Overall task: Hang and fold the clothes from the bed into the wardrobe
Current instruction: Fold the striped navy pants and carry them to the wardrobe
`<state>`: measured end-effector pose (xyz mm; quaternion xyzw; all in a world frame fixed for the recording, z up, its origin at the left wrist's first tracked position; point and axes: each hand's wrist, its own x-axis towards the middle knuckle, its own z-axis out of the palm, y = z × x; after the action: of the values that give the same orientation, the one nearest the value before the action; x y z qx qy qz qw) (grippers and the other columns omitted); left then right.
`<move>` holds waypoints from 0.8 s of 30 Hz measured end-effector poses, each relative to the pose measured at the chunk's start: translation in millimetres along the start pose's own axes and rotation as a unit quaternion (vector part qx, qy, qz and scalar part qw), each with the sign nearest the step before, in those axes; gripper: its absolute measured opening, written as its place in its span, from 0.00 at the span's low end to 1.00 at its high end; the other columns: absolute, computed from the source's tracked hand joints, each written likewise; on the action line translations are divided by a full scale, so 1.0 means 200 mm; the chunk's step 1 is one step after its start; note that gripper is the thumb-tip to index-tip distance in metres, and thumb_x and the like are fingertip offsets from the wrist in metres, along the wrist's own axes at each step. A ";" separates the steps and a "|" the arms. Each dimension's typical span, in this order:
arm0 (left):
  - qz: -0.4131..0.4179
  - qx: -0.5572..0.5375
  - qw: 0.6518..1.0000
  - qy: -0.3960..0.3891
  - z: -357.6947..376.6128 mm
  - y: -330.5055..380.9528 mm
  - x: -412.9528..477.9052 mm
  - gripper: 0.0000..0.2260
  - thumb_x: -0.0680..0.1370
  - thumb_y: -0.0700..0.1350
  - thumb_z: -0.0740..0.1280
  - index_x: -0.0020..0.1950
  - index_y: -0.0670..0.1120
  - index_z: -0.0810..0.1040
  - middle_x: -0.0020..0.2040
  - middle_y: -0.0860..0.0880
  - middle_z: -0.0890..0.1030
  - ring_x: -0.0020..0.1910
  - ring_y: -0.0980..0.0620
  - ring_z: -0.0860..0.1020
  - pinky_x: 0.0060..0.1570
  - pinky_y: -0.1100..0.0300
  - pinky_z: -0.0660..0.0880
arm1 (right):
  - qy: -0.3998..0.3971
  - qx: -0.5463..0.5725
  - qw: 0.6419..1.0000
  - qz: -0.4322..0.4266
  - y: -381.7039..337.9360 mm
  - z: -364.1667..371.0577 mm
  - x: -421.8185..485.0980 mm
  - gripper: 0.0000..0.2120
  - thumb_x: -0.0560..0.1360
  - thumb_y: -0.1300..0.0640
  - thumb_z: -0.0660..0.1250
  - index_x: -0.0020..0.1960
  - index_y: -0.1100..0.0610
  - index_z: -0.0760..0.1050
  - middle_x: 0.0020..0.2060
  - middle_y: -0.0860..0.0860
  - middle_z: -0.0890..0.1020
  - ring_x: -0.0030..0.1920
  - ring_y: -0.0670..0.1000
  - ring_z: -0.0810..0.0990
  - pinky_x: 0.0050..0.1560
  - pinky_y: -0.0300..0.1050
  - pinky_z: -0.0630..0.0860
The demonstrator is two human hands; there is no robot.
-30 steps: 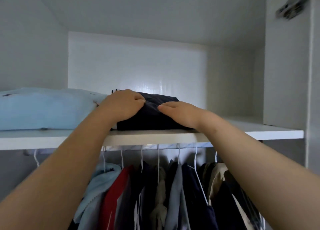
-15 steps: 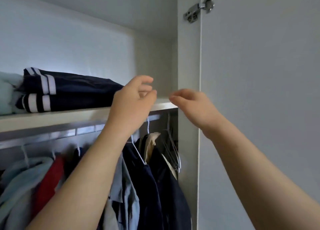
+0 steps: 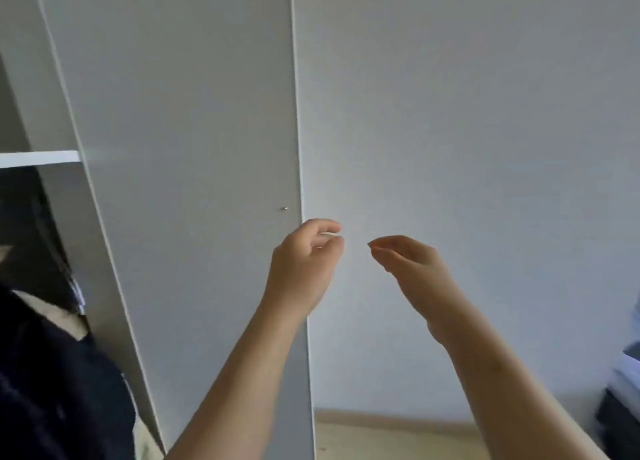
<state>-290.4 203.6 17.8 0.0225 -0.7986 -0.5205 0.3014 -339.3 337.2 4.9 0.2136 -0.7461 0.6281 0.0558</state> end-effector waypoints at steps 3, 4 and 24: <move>-0.015 -0.045 0.996 -0.071 0.44 0.09 -0.15 0.06 0.76 0.47 0.64 0.44 0.59 0.75 0.48 0.57 0.81 0.50 0.56 0.80 0.53 0.56 0.76 | 0.057 -0.019 0.997 0.041 0.14 -0.43 -0.18 0.04 0.77 0.58 0.64 0.48 0.51 0.77 0.38 0.40 0.77 0.40 0.38 0.73 0.38 0.32 0.67; -0.021 -0.060 0.993 -0.097 0.64 0.15 -0.23 0.06 0.76 0.47 0.64 0.44 0.59 0.75 0.48 0.57 0.81 0.50 0.56 0.79 0.53 0.57 0.76 | 0.082 -0.030 0.995 0.050 0.19 -0.63 -0.27 0.04 0.77 0.58 0.64 0.47 0.51 0.77 0.38 0.41 0.77 0.40 0.38 0.74 0.38 0.32 0.67; -0.022 -0.155 0.854 -0.496 2.90 0.82 -1.40 0.07 0.79 0.42 0.61 0.53 0.48 0.76 0.45 0.51 0.81 0.46 0.54 0.80 0.39 0.65 0.74 | 0.441 -0.095 0.853 0.263 0.69 -2.69 -1.64 0.08 0.78 0.57 0.62 0.55 0.54 0.76 0.46 0.46 0.77 0.51 0.48 0.76 0.40 0.33 0.68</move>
<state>-308.0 850.9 -132.0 -0.2685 -0.7502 -0.5862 -0.1468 -196.3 952.9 -126.7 -0.2962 -0.7274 0.5741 0.2315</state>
